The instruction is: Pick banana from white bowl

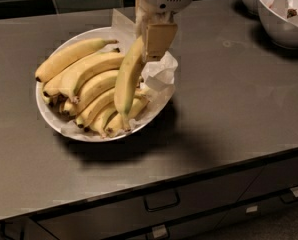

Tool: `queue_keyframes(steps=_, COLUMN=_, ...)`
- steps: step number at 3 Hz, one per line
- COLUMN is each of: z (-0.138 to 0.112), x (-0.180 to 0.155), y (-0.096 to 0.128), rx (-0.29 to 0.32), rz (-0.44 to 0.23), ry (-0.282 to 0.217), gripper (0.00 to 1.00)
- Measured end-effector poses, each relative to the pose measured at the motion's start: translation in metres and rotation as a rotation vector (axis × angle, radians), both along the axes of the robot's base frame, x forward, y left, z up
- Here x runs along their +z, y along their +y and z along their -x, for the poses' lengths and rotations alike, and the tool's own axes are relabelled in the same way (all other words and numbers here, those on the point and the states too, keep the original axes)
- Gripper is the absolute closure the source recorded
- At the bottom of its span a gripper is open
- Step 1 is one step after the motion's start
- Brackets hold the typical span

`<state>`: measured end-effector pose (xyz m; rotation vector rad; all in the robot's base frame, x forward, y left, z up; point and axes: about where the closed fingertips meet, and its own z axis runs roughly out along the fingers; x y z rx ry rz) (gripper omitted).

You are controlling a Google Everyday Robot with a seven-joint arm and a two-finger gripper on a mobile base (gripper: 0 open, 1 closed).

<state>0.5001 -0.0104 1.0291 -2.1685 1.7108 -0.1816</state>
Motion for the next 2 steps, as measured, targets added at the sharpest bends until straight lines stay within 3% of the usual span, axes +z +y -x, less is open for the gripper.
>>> queue_keyframes(steps=1, z=0.0059, x=0.0289, y=-0.0032, rx=0.003, rz=-0.016, ry=-0.059, gripper=1.00)
queue_keyframes(steps=2, z=0.0066, x=0.0347, y=-0.0012, rx=0.004, rz=-0.027, ry=-0.078, gripper=1.00)
